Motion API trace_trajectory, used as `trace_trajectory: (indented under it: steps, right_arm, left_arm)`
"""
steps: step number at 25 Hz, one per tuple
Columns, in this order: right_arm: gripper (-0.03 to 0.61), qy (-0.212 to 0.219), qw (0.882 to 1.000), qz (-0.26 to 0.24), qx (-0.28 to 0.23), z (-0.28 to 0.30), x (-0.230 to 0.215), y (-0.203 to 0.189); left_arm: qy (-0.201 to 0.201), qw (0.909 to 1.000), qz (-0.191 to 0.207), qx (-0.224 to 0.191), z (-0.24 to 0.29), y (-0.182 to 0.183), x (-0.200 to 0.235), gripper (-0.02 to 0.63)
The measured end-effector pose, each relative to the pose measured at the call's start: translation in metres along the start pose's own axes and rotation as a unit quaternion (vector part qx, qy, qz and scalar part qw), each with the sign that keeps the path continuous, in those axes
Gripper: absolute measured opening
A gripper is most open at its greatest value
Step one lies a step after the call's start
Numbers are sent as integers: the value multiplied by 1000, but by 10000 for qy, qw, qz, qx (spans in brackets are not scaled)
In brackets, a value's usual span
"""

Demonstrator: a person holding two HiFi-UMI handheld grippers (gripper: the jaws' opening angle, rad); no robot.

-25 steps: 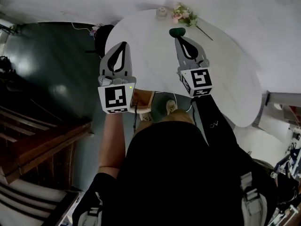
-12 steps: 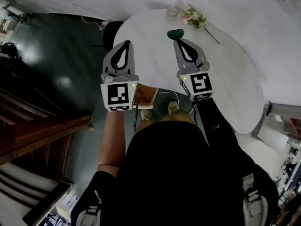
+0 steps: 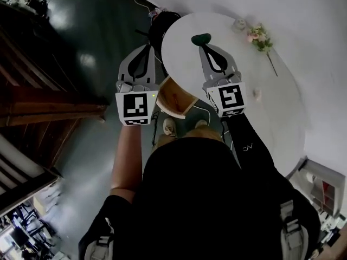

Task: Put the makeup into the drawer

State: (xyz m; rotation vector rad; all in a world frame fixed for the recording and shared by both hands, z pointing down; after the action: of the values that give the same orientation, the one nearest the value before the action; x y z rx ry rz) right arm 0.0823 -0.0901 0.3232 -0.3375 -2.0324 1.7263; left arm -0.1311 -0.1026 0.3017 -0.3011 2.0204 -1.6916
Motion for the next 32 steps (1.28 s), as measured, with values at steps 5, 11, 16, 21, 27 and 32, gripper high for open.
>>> trace_trajectory:
  steps: [5,11,16,21,27,32]
  right_arm:
    - [5,587,9982,83,20,17,20,-5]
    - [5,926,9951,101,337,27,34,-27]
    - [5,1336,9811,278,1374,27,59,-88]
    - [5,1709,9516,417,2520,15,81,-151]
    - [5,2230,9118,512,3409,-5,109,-205]
    - [5,2467,8720,542,4192,-27,125,-253]
  left_arm:
    - [173,9996,30,225,-17,-4,-5,9]
    - [119,9996,-71,247,-22,-5,-16,9]
    - [183,9989,-174,392,-33,-15,-9,9]
    - [211,9983,-248,489,-37,-24,-5,9]
    - [253,9976,-277,588,-41,-33,1,9]
    - [258,9973,-320,602,-41,-35,3,9]
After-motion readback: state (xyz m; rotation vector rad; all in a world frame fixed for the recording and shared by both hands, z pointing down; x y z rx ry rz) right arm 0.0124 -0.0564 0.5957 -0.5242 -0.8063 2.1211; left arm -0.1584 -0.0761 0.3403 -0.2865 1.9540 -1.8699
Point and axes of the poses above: the fingertips, and each gripper's own axes: z forward along the fingers, x to its left, y out of its top, the point moved 9 cm from there along -z, backward along the fingers, and after that the axes turned 8 degrees about -x, right-handed, at the moved point
